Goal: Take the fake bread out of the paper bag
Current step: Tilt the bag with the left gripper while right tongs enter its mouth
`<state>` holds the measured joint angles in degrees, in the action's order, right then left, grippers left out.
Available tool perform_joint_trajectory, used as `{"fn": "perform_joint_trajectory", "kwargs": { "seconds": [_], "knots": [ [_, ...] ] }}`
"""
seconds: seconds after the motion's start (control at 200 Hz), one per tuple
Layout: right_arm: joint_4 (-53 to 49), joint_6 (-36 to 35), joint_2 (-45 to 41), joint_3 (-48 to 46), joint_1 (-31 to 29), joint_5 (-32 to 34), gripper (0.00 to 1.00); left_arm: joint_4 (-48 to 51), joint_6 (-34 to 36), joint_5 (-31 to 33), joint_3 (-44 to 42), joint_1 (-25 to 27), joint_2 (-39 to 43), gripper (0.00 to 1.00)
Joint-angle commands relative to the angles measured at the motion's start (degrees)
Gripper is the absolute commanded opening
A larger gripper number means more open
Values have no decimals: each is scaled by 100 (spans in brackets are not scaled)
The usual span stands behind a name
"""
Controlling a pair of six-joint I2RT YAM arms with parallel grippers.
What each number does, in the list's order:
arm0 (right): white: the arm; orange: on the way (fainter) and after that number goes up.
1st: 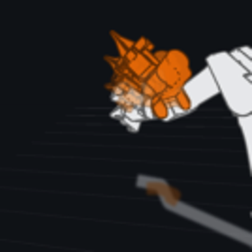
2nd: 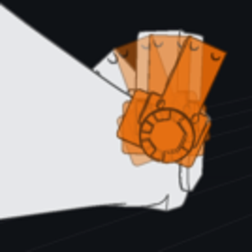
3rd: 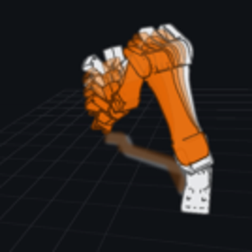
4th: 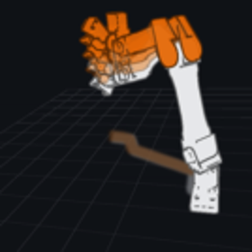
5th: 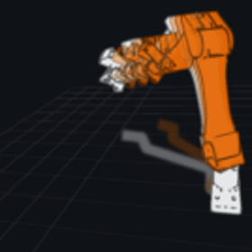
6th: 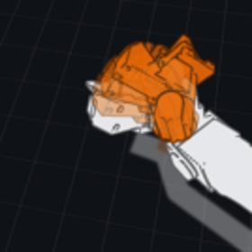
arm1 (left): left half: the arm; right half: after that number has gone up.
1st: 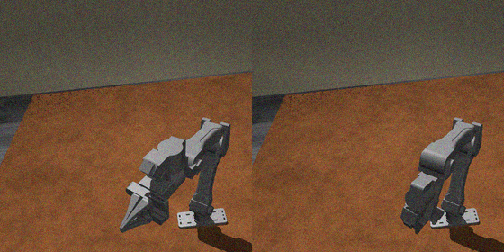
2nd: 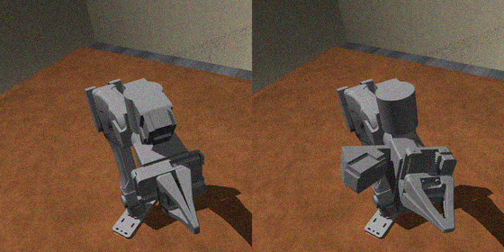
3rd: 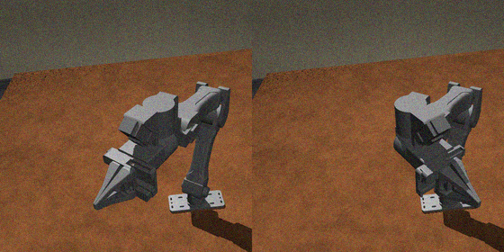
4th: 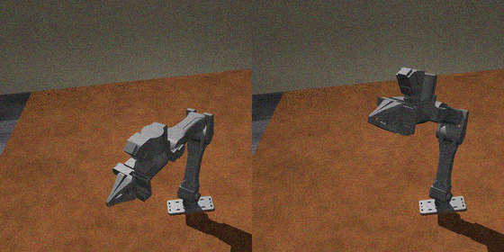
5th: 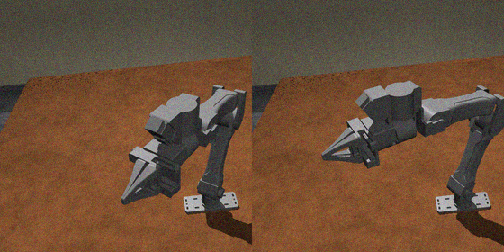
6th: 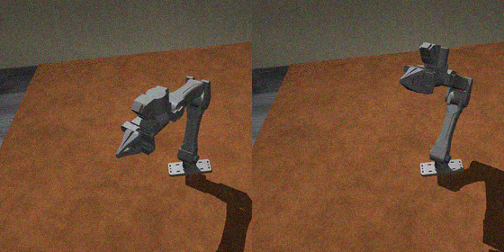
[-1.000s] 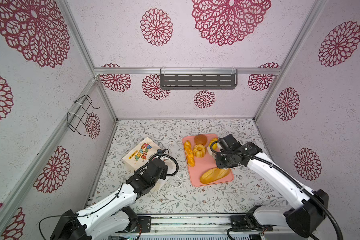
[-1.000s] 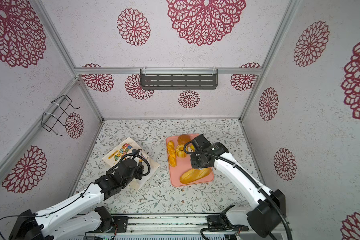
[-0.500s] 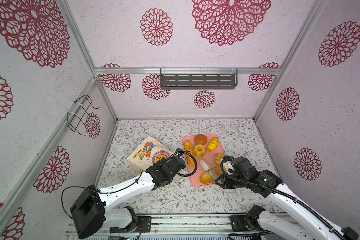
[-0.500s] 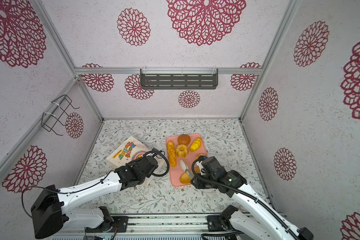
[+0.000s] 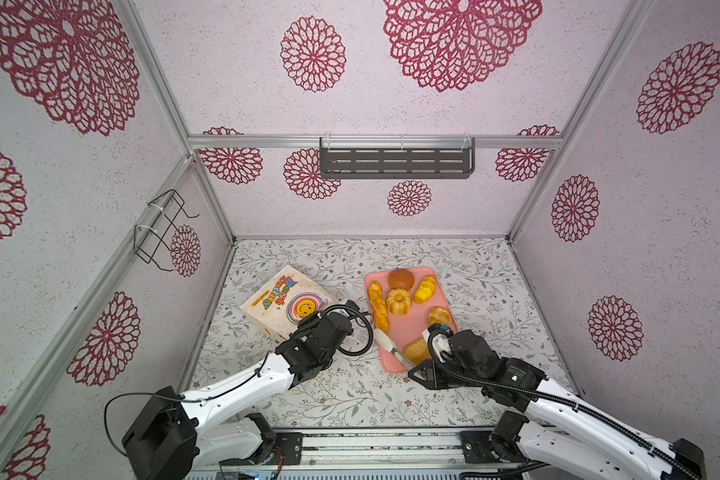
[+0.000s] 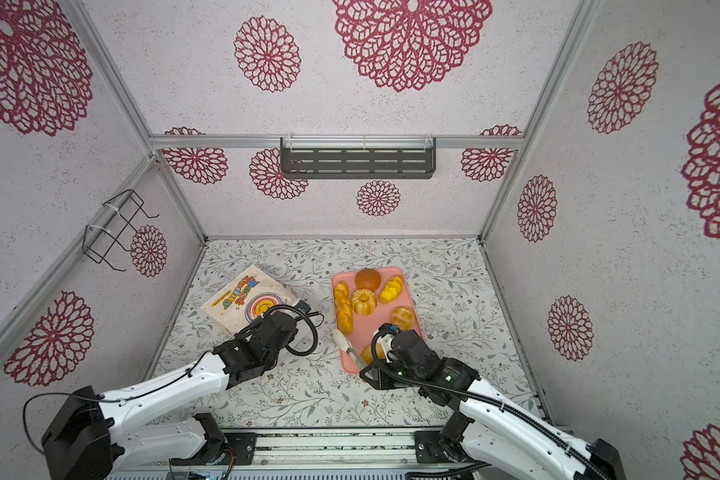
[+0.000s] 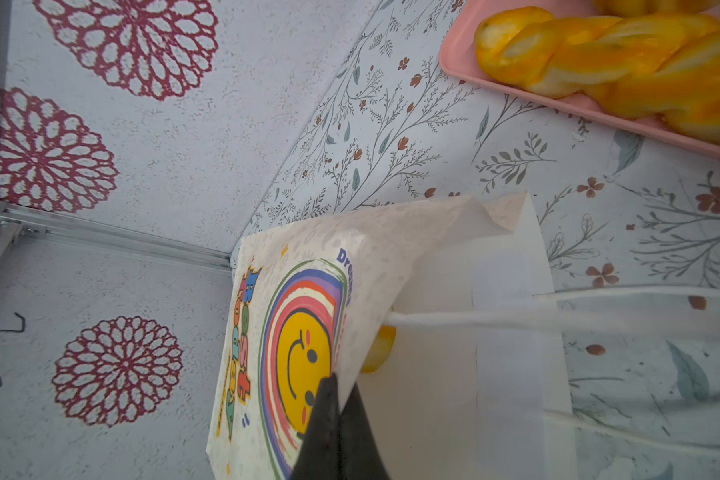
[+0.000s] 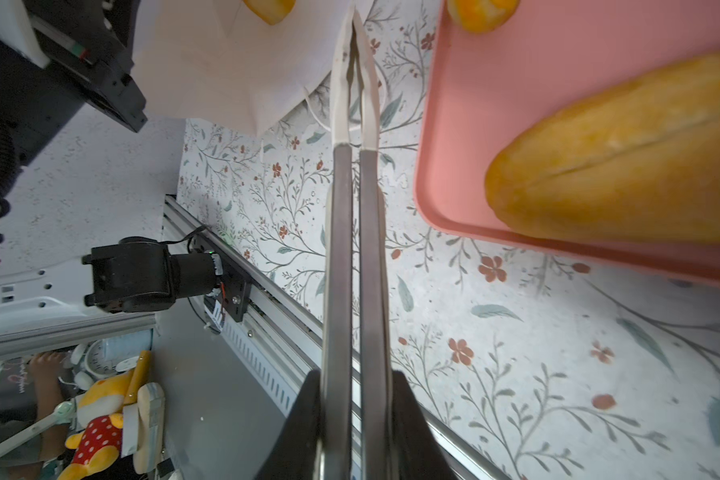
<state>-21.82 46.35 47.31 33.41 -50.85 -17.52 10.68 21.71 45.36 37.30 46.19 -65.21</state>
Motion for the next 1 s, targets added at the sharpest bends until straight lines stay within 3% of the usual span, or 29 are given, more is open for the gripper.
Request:
{"fn": "perform_joint_trajectory", "kwargs": {
  "seconds": [0.0,0.205,0.45,0.585,0.996],
  "knots": [
    [1632,479,295,-115,-232,-88,0,-1045,770,-390,-298,-107,465,0],
    [3213,803,1415,-257,-508,-294,0,-1182,640,-705,-546,-286,884,0],
    [4153,1077,2616,84,-575,-128,20,-1121,392,-801,-472,-269,669,0],
    [4643,1306,2990,251,-582,-45,24,-1224,190,-816,-403,-260,458,0],
    [4651,1277,3904,1073,-593,32,33,-1663,-596,-843,-483,-260,271,0]
  ]
}}
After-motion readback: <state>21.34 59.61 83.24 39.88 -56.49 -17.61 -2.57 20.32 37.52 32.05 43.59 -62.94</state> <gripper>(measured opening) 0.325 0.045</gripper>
